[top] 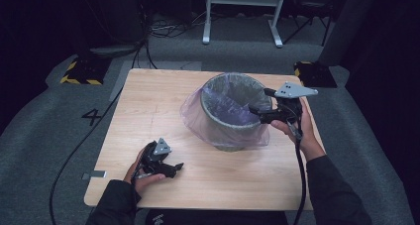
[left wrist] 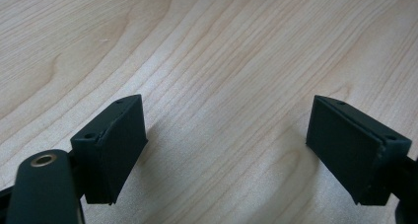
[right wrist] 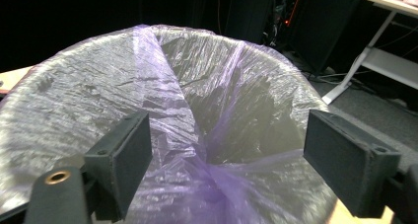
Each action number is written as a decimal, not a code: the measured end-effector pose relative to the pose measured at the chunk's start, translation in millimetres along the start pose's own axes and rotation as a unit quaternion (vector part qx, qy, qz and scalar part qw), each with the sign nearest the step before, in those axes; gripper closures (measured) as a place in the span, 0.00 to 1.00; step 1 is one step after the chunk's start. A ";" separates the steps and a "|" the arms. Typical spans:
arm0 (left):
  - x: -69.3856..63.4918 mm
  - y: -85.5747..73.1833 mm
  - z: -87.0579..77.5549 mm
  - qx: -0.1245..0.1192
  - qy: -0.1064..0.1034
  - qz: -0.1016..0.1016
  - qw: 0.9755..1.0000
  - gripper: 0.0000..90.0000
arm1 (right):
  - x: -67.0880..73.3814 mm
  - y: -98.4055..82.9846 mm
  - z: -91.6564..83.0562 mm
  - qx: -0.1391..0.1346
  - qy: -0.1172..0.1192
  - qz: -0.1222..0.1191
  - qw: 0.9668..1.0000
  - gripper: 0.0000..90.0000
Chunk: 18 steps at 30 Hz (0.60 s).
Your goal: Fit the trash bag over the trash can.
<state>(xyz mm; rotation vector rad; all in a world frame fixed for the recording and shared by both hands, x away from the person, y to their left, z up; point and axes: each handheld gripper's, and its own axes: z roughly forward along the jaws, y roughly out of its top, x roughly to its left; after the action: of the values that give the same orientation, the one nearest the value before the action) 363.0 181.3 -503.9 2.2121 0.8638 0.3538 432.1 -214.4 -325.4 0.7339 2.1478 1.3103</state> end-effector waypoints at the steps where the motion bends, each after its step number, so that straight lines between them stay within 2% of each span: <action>1: 0.0 0.0 0.0 0.000 0.000 0.000 1.000 0.16 | 0.7 -0.7 -1.8 0.000 -0.001 0.000 1.000 0.21; 8: 0.0 0.0 0.0 0.000 0.000 0.000 1.000 0.16 | 3.9 -5.9 -13.9 -0.004 0.010 0.000 1.000 0.22; 11: 0.0 0.0 0.0 0.000 0.000 0.000 1.000 0.16 | 4.9 -10.3 -19.8 -0.008 0.023 0.002 1.000 0.21; 18: 0.0 0.0 0.0 0.000 0.000 0.000 1.000 0.16 | 4.4 -19.9 -33.5 -0.006 0.025 0.000 1.000 0.21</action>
<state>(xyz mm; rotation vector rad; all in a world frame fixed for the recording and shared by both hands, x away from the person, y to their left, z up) 363.0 181.3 -503.9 2.2117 0.8642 0.3535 403.0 -240.1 -330.6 0.7028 2.1780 1.3533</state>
